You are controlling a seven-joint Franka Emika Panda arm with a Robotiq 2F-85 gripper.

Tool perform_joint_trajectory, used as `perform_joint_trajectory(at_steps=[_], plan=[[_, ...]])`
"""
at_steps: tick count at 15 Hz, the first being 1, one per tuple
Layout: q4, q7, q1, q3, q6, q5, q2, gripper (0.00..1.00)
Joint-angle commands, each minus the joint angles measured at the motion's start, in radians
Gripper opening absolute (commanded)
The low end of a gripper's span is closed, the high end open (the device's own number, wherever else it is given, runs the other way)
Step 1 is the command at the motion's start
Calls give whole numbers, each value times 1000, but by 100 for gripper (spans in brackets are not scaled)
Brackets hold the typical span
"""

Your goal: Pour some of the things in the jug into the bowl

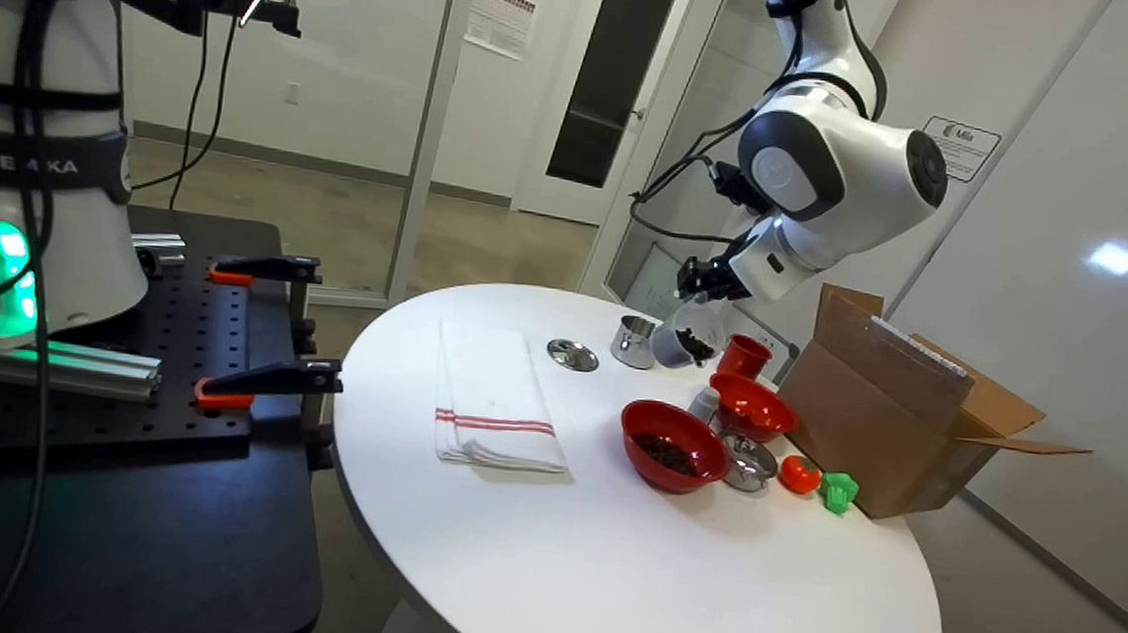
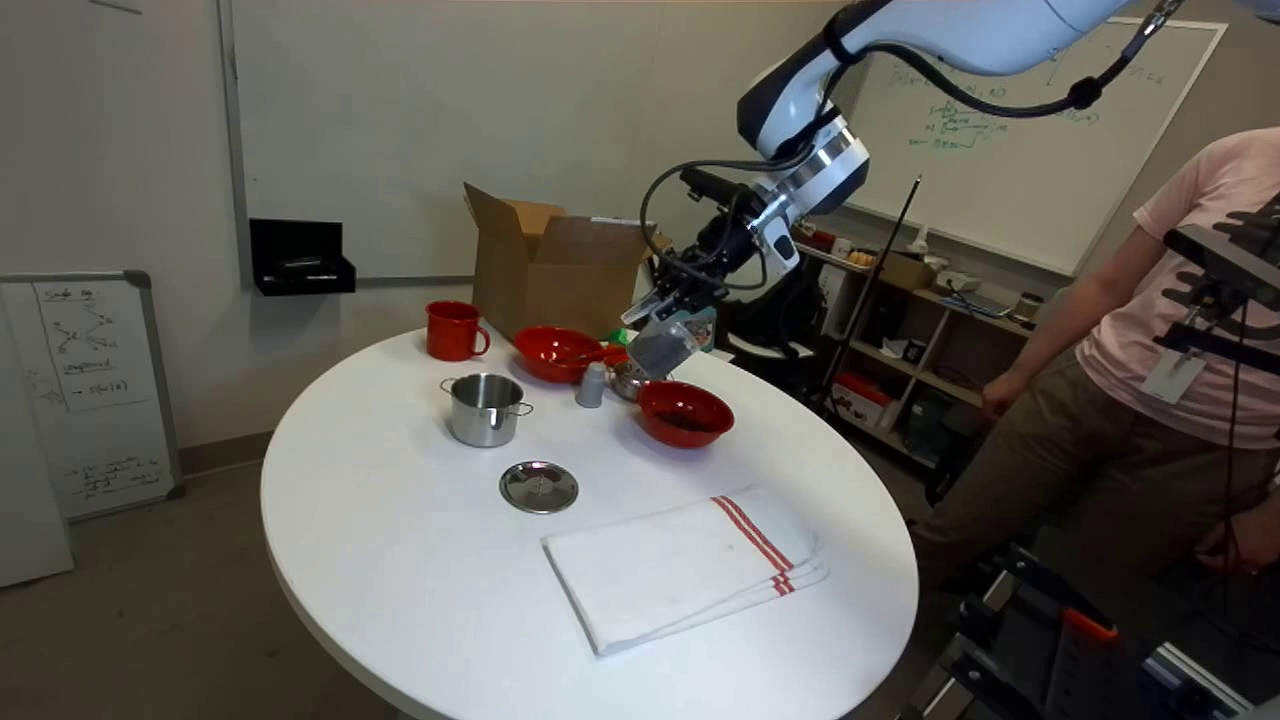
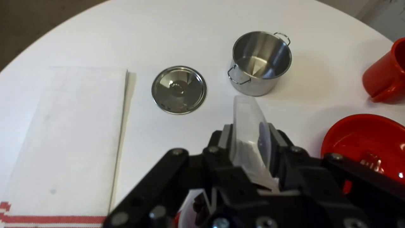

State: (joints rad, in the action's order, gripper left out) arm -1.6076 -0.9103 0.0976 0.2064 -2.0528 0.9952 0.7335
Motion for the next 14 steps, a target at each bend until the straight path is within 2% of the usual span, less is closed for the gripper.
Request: perform_joint_trajectory(at_steps=[1, 9, 11, 14], plan=[[27, -56, -61, 11, -79, -176, -13, 7], [106, -135, -146, -18, -87, -645, -15, 7], [119, -141, -166, -29, -98, -716, -12, 7], [123, -142, -186, -65, -113, -759, -5, 7]])
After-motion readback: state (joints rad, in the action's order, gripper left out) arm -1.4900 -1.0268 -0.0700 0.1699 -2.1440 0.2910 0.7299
